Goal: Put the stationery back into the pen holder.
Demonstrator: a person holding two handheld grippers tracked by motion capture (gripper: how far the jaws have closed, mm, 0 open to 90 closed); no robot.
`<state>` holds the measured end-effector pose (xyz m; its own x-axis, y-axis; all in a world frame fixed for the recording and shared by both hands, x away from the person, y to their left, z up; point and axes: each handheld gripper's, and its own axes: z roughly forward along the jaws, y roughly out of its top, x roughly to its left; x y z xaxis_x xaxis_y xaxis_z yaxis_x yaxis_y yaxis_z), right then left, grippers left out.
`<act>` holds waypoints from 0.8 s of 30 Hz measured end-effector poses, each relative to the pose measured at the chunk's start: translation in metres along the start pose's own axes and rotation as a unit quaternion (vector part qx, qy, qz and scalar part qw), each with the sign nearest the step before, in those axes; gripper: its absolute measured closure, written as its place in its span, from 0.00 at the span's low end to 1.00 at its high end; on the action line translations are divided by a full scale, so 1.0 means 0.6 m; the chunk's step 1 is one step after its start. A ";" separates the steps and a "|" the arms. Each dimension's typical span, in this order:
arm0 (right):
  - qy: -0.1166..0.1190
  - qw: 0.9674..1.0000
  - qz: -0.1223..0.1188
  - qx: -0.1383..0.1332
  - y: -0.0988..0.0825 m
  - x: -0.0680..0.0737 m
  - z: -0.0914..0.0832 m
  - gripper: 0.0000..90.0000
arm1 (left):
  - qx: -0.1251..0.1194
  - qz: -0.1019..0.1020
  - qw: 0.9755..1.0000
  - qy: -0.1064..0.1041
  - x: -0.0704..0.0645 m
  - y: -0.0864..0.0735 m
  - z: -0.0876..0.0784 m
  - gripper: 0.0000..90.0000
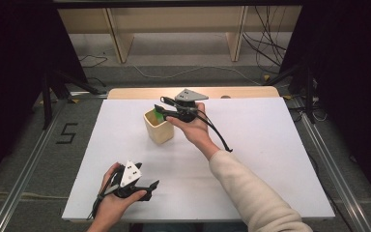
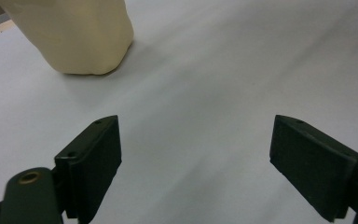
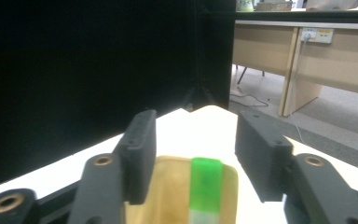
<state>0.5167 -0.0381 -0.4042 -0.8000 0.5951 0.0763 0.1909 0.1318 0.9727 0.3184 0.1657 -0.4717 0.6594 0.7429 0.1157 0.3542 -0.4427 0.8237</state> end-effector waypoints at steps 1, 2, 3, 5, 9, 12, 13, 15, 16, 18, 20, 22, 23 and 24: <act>0.000 1.000 0.000 0.001 0.000 0.000 -0.001 0.51 | 0.000 0.000 1.000 0.000 0.000 0.000 0.000 0.18; -0.002 1.000 -0.001 0.000 0.001 -0.001 -0.002 0.49 | 0.000 0.000 1.000 0.000 0.000 0.000 0.000 0.18; -0.002 1.000 0.000 0.001 0.002 -0.001 -0.003 0.47 | 0.000 0.000 1.000 -0.001 -0.001 0.000 0.000 0.18; -0.002 1.000 -0.001 0.005 0.004 -0.002 -0.006 0.44 | 0.002 0.002 1.000 -0.001 -0.001 0.000 0.000 0.18; -0.012 1.000 -0.011 0.017 0.006 -0.001 -0.010 0.39 | 0.003 0.001 1.000 -0.002 0.000 0.000 0.001 0.18; -0.014 1.000 -0.010 0.018 0.007 -0.002 -0.013 0.33 | 0.003 0.000 1.000 -0.002 -0.001 0.000 0.000 0.18; -0.015 1.000 -0.009 0.020 0.008 -0.002 -0.014 0.32 | 0.002 0.000 1.000 -0.002 -0.001 0.000 0.000 0.18; -0.022 0.999 -0.009 0.024 0.009 0.000 -0.017 0.25 | 0.002 0.002 1.000 -0.002 -0.001 0.000 0.000 0.18; -0.027 0.999 -0.008 0.025 0.010 0.000 -0.018 0.21 | 0.003 0.002 1.000 -0.001 0.000 0.000 0.000 0.18; -0.031 0.999 -0.009 0.023 0.009 0.001 -0.022 0.20 | 0.002 0.000 1.000 -0.002 -0.001 0.000 0.000 0.18; -0.030 0.999 -0.010 0.027 0.009 0.001 -0.025 0.20 | 0.002 0.000 1.000 -0.002 -0.001 0.000 0.000 0.18; -0.024 0.999 -0.013 0.033 0.009 0.000 -0.031 0.19 | 0.002 0.001 1.000 0.000 -0.001 0.000 0.001 0.18; -0.023 0.999 -0.013 0.032 0.009 0.000 -0.035 0.19 | 0.002 0.001 1.000 0.000 -0.001 0.000 0.001 0.18; -0.024 0.999 -0.014 0.031 0.008 0.000 -0.037 0.19 | 0.002 0.000 1.000 0.000 -0.001 0.000 0.001 0.18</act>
<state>0.5048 -0.0552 -0.3944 -0.7779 0.6273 0.0365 0.2041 0.1974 0.9588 0.3183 0.1650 -0.4723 0.6596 0.7426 0.1160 0.3560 -0.4446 0.8219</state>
